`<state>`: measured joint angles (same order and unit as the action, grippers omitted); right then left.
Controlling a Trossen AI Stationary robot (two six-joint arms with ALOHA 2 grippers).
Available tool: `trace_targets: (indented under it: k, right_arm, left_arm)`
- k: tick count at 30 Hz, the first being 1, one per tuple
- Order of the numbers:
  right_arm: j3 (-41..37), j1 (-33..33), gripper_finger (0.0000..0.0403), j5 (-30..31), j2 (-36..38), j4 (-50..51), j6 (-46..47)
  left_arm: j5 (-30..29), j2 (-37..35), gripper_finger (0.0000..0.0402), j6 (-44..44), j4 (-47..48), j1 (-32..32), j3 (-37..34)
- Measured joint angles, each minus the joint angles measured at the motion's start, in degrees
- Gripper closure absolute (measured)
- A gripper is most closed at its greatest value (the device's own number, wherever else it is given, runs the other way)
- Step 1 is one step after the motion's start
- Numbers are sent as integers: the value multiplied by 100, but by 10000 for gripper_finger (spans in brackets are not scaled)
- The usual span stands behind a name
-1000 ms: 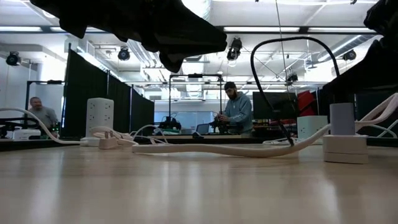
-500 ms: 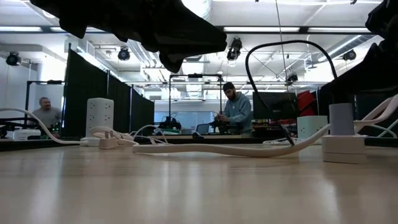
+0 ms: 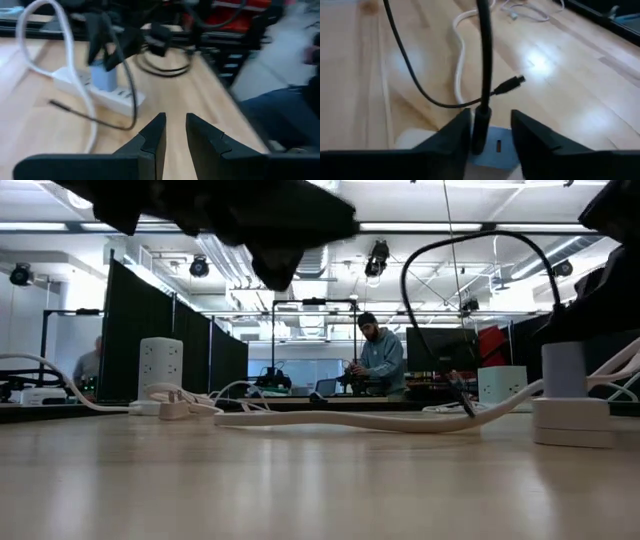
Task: Insert USB
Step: Insert the left black charger cable into the purple charger adapter, then insert the white charger cable into the green outlet extension
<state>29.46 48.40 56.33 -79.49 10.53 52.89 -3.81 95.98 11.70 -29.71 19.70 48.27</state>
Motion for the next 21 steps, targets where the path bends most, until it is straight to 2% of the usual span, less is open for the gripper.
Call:
trace_targets:
  k: [4,9,15,21]
  right_arm:
    - [85,1,219,-196,439,33,-735]
    - [169,-7,185,-246,1027,37,-1721]
    - [209,-188,162,-433,1478,31,-2603]
    - [209,-486,153,-943,1518,121,-2894]
  left_arm:
    - [-33,-384,339,7,379,22,0]
    - [-549,-1004,339,226,1252,29,0]
    - [-717,-1550,339,442,1861,29,-4]
    - [-1119,-1814,339,490,2486,29,-9]
